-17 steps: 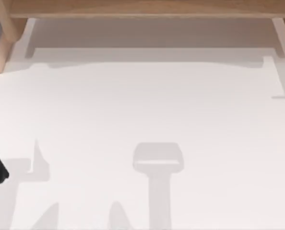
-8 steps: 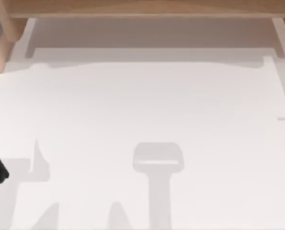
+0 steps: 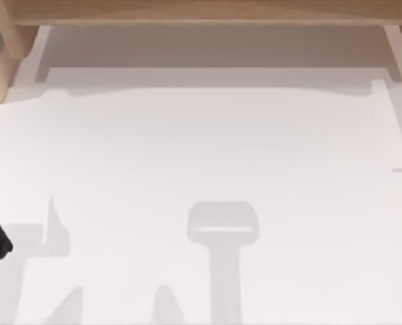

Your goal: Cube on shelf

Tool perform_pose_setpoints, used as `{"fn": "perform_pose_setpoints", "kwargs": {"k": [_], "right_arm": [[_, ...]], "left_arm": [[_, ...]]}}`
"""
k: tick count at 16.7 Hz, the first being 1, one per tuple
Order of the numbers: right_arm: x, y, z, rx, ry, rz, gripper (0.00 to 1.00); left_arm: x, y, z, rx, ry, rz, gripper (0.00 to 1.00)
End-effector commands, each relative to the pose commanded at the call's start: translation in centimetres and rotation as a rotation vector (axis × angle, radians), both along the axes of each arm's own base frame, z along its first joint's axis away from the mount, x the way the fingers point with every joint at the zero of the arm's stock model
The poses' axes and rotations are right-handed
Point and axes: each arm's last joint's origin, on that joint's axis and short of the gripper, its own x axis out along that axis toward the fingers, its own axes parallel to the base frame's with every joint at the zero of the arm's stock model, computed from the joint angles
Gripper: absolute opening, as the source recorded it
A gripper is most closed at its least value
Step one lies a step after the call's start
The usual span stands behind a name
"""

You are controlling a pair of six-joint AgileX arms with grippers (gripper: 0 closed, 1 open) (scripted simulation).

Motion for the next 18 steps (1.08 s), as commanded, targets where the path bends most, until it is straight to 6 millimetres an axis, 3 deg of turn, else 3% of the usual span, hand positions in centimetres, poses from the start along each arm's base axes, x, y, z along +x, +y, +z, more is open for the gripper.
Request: {"fn": "perform_pose_setpoints", "kwargs": {"k": [10,18], "right_arm": [[0.0,0.0,0.0,0.0,0.0,0.0,0.98],[0.0,0.0,0.0,0.0,0.0,0.0,1.0]], "left_arm": [[0.0,0.0,0.0,0.0,0.0,0.0,1.0],[0.0,0.0,0.0,0.0,0.0,0.0,1.0]]}}
